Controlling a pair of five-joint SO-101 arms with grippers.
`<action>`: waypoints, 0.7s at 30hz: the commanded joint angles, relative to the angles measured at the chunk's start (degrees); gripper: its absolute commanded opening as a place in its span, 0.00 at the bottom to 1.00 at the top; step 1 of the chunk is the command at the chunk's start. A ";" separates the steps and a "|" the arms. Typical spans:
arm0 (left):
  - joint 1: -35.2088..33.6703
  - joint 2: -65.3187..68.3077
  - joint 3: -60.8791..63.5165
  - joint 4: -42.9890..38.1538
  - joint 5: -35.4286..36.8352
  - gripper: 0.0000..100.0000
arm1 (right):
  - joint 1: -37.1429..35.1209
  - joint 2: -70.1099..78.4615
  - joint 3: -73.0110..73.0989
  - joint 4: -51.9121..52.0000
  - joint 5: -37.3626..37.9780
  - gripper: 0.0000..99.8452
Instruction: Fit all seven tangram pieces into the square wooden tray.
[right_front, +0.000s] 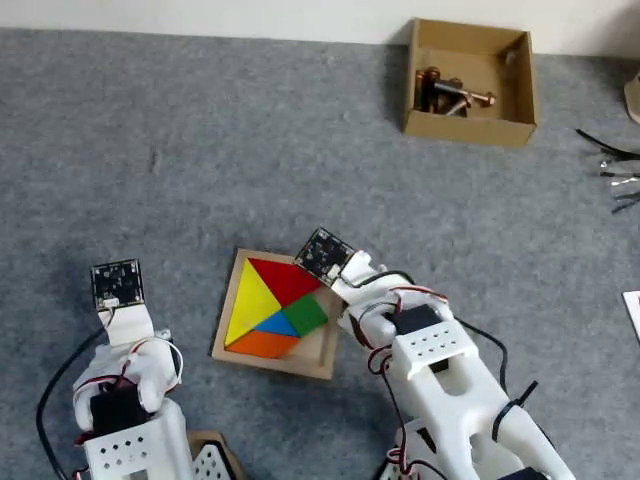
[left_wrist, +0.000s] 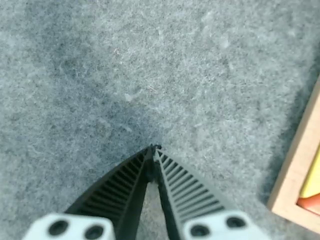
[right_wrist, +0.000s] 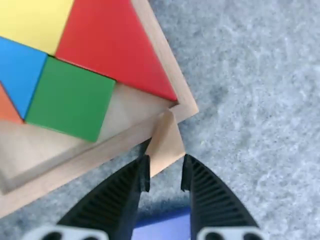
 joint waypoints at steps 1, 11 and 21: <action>-0.75 -0.31 1.10 0.18 0.62 0.01 | 0.40 -1.10 -3.38 -1.54 -0.53 0.10; -0.75 -0.31 1.10 0.18 0.62 0.01 | -1.27 -1.36 -5.93 -1.27 -8.18 0.11; -0.75 -0.31 1.10 0.18 0.62 0.01 | -1.45 -1.19 -6.37 -1.27 -14.95 0.11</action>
